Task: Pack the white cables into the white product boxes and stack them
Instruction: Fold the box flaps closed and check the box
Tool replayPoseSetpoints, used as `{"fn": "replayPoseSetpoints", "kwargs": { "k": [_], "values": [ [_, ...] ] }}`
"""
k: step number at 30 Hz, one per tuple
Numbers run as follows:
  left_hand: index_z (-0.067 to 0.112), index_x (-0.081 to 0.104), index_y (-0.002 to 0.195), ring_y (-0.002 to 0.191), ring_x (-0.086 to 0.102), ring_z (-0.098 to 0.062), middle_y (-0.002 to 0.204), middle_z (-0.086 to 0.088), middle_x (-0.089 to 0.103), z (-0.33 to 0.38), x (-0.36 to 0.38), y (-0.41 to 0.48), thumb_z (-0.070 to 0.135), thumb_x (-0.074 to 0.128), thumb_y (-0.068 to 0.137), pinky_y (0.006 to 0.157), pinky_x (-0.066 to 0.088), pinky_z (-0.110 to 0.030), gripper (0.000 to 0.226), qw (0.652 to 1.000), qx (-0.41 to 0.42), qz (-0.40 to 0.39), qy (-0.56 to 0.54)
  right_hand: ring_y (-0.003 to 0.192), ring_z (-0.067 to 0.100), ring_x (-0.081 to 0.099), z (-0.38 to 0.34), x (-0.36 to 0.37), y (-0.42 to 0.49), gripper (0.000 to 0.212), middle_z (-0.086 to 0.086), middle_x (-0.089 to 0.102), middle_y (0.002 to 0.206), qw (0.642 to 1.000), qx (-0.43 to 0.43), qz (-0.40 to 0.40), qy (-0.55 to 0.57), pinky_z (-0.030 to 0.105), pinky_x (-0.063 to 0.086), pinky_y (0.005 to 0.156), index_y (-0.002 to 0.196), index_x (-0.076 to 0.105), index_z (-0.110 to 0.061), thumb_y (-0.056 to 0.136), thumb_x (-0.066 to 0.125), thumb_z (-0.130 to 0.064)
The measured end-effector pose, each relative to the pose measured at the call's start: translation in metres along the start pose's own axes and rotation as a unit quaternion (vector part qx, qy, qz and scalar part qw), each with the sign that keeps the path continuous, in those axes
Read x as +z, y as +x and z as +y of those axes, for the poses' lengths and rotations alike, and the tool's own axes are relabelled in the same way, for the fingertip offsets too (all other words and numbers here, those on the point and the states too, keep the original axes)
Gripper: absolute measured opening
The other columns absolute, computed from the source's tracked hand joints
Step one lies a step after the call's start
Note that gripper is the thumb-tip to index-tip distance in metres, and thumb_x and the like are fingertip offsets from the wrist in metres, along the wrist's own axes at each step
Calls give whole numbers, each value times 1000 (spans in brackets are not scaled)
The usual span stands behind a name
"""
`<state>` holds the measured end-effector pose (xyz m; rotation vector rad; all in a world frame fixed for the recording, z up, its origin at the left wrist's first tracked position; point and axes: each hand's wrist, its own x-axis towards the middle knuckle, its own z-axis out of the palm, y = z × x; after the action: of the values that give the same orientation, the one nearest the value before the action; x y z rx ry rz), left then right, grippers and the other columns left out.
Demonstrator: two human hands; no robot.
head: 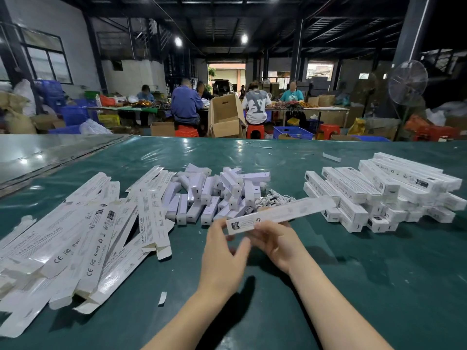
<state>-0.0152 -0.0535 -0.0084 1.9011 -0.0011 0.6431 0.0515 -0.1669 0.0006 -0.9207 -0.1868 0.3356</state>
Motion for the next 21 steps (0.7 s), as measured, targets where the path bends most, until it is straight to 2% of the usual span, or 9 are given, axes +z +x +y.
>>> {"fn": "replayPoseSetpoints", "kwargs": {
  "k": [1, 3, 6, 8, 12, 16, 17, 19, 21],
  "values": [
    [23, 51, 98, 89, 63, -8, 104, 5, 60, 1, -2, 3, 12, 62, 85, 79, 50, -26, 21, 997, -29, 35, -59, 67, 23, 70, 1, 1, -1, 35, 14, 71, 74, 1000, 3, -15, 2, 29, 56, 57, 104, 53, 3, 72, 46, 16],
    [21, 55, 83, 68, 65, -4, 88, -2, 66, 1, -9, 9, 9, 63, 85, 71, 55, -28, 14, 988, -59, 75, -122, 77, 26, 70, 2, 2, -2, 49, 17, 71, 84, 998, 16, -53, 19, 32, 58, 65, 112, 52, 5, 63, 53, 9],
    [14, 57, 78, 70, 66, -10, 79, -3, 68, 1, -15, 13, 5, 68, 80, 62, 54, -19, 15, 971, -81, 108, -199, 82, 25, 70, 2, 2, -2, 39, 16, 72, 90, 996, 28, -79, 25, 32, 58, 71, 105, 57, 3, 67, 57, -1],
    [11, 58, 74, 69, 65, -7, 76, -2, 67, 1, -13, 13, 2, 67, 80, 59, 52, -14, 14, 965, -82, 114, -220, 82, 24, 71, 3, 3, -1, 34, 15, 72, 90, 997, 20, -77, 21, 30, 58, 70, 102, 60, 1, 69, 57, -5],
    [16, 60, 69, 58, 59, 2, 67, 6, 66, 0, -14, 12, 3, 68, 80, 56, 50, -18, 18, 979, -55, 109, -165, 79, 23, 71, 1, -3, -1, 30, 14, 73, 86, 997, 23, -68, -3, 29, 57, 65, 98, 61, 1, 68, 58, -5],
    [25, 54, 60, 47, 47, 2, 52, 14, 58, -6, -16, 11, 21, 67, 81, 54, 36, -13, 25, 999, -3, 33, 22, 67, 22, 71, -6, -10, -1, 30, 11, 73, 77, 996, 3, -27, -89, 28, 56, 57, 91, 62, -5, 63, 65, -11],
    [23, 54, 60, 48, 46, -1, 51, 12, 57, -9, -16, 10, 23, 65, 82, 56, 38, -16, 25, 999, -5, 9, 48, 64, 20, 70, -7, -10, -1, 29, 9, 72, 73, 994, -6, -12, -111, 27, 55, 55, 88, 62, -7, 61, 66, -14],
    [18, 57, 63, 60, 54, -15, 59, 2, 62, -11, -15, 9, 21, 62, 85, 66, 50, -34, 23, 999, -31, -22, 28, 61, 17, 69, -5, -9, 2, 26, 5, 72, 69, 991, -29, 7, -133, 26, 54, 54, 85, 64, -11, 60, 68, -18],
    [17, 60, 66, 73, 60, -26, 69, -4, 66, -10, -14, 9, 20, 58, 87, 73, 51, -43, 22, 999, -43, -30, 7, 61, 15, 67, -3, -8, 3, 17, 2, 70, 67, 987, -55, 21, -147, 26, 54, 53, 84, 63, -13, 68, 69, -15]
  ]
}}
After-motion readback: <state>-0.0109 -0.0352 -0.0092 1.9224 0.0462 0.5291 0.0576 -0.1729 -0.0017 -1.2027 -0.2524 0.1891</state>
